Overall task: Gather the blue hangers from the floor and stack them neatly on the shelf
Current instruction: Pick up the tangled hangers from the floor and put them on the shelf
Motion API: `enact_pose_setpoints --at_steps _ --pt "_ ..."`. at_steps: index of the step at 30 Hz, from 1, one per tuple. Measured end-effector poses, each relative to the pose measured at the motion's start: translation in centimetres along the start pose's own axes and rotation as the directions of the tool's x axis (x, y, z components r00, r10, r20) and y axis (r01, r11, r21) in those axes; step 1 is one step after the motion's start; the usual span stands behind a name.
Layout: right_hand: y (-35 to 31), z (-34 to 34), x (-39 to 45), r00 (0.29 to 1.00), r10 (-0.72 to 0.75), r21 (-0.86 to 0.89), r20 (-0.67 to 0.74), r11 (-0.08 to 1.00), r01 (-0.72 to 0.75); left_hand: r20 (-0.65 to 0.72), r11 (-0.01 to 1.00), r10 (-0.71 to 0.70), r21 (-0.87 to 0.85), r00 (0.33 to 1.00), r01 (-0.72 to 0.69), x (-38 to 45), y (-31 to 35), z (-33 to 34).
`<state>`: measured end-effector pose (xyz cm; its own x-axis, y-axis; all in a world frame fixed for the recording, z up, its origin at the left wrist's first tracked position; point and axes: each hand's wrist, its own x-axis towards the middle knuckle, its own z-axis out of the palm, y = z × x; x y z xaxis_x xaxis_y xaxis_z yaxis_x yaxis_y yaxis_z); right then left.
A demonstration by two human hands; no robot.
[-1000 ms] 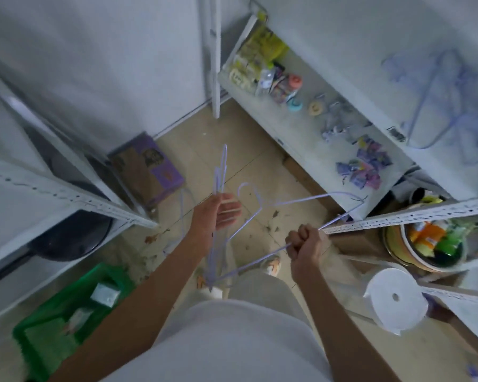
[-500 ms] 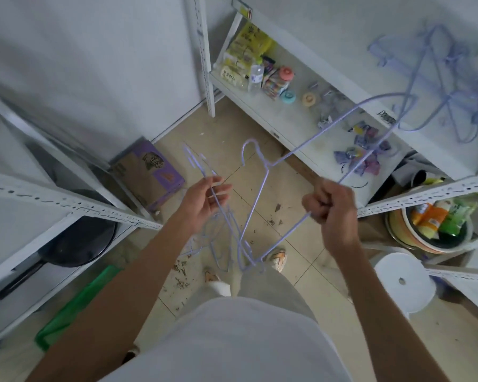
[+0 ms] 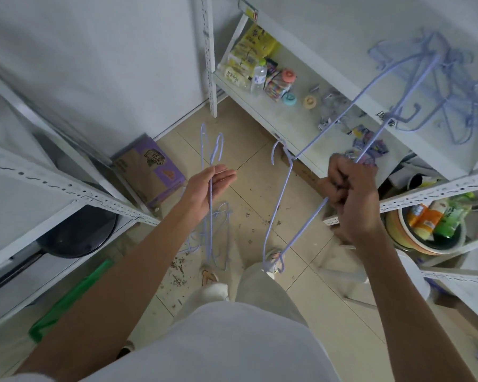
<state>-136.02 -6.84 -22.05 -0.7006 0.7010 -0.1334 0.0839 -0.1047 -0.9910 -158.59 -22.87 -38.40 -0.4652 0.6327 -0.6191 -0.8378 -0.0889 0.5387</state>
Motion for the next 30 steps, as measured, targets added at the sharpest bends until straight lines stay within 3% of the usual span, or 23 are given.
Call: enact_pose_setpoints --at_steps 2,5,9,12,15,17,20,27,30 --pt "-0.2 0.0 -0.6 0.996 0.012 -0.005 0.092 1.0 -0.012 -0.012 1.0 0.006 -0.015 1.0 -0.006 -0.1 0.2 -0.3" --pt "-0.6 -0.9 -1.1 0.971 0.079 0.167 0.225 0.979 -0.118 -0.016 0.999 -0.013 -0.043 1.0 0.012 -0.4 0.4 -0.8" --pt "1.2 -1.2 -0.5 0.942 0.189 0.293 0.277 0.917 -0.271 0.12 0.986 -0.112 -0.11 0.986 0.125 -1.1 0.0 -0.2" --pt "4.7 -1.1 0.7 0.937 0.278 0.252 0.211 0.911 -0.327 0.225 0.959 -0.161 -0.193 0.961 0.206 -1.8 -0.1 -0.1" --pt "7.6 -1.2 1.4 0.941 0.329 0.108 0.081 0.936 -0.336 0.243 0.938 -0.155 -0.268 0.958 0.22 -2.2 0.3 -1.3" --pt "9.1 -0.8 1.4 0.933 0.359 0.039 0.017 0.932 -0.359 0.251 0.952 -0.179 -0.2 0.951 0.232 -2.8 0.6 -2.2" --pt "11.0 0.0 0.9 0.92 0.391 0.066 -0.021 0.919 -0.389 0.237 0.973 -0.222 -0.005 0.946 0.23 -4.0 0.8 -2.9" --pt "14.7 1.7 0.7 0.876 0.441 -0.042 -0.196 0.889 -0.457 0.373 0.959 -0.275 0.042 0.886 0.279 -6.3 1.0 -2.1" --pt "15.8 3.0 0.6 0.879 0.43 -0.062 -0.206 0.891 -0.45 0.359 0.952 -0.302 0.057 0.883 0.302 -7.2 0.1 -1.2"
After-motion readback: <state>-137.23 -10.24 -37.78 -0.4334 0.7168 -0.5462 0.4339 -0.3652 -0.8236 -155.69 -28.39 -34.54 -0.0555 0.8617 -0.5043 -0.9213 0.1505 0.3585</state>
